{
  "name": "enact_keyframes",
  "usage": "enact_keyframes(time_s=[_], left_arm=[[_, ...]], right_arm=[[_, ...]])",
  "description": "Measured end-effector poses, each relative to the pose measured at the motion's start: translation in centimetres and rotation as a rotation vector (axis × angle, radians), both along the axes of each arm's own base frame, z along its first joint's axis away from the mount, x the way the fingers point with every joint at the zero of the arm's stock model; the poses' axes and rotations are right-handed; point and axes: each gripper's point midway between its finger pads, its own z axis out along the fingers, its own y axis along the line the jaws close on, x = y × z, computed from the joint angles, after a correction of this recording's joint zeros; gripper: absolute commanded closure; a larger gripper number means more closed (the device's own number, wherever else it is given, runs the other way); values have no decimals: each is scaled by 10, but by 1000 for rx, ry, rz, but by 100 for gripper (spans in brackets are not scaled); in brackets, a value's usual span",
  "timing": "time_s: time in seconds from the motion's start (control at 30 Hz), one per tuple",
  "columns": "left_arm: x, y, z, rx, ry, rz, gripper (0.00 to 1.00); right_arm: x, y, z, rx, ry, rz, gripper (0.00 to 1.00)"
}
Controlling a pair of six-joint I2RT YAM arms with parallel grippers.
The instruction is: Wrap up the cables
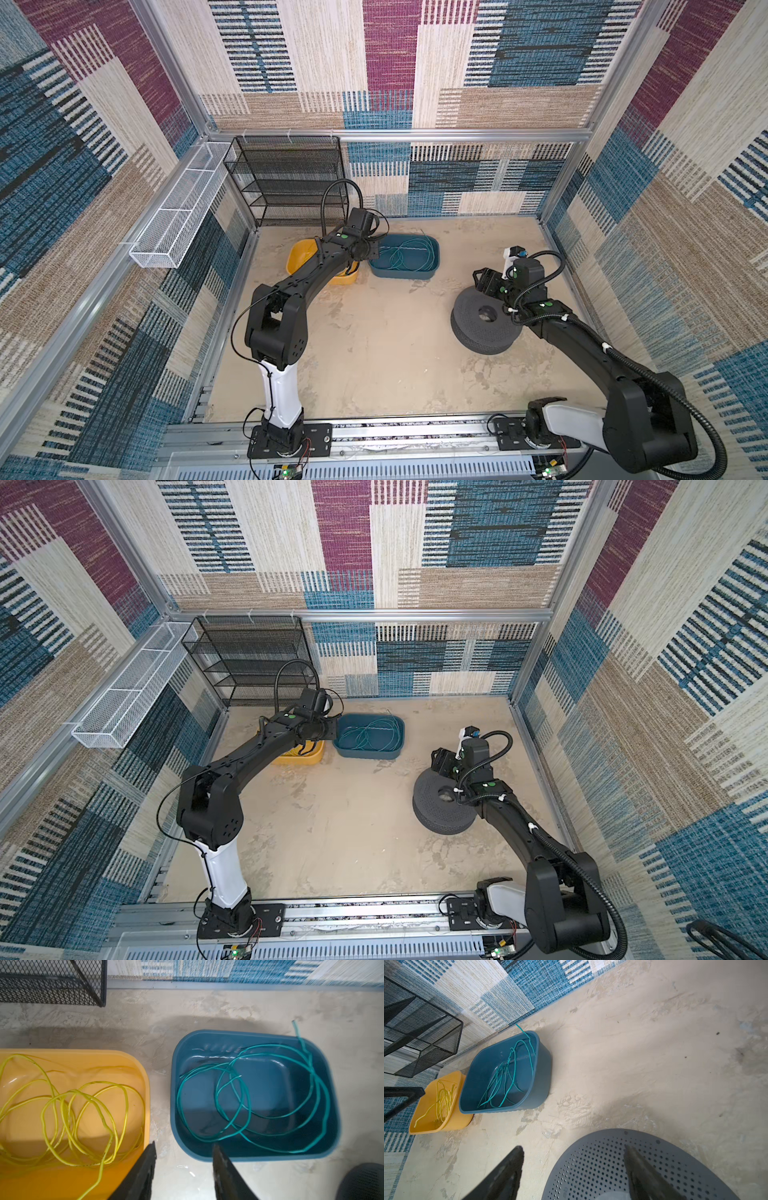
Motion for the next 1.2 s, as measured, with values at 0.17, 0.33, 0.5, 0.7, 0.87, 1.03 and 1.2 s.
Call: enact_keyframes(time_s=[0.17, 0.33, 0.5, 0.7, 0.87, 1.03, 1.2], left_arm=[[10, 1, -20, 54, 39, -4, 52], [10, 9, -32, 88, 59, 2, 48], [13, 13, -40, 77, 72, -1, 45], [22, 19, -53, 19, 84, -17, 42], [28, 5, -58, -63, 83, -76, 40], [37, -16, -56, -144, 59, -139, 40], [48, -26, -55, -179, 38, -165, 40]], right_arm=[[-11, -20, -21, -60, 65, -94, 15], [-22, -33, -40, -92, 120, -156, 15], [-22, -32, -42, -91, 126, -154, 15], [-22, -31, -40, -87, 120, -149, 14], [-22, -31, -41, -85, 121, -146, 14], [-22, -28, -43, -77, 129, -134, 14], [-22, -29, -43, -81, 128, -139, 13]])
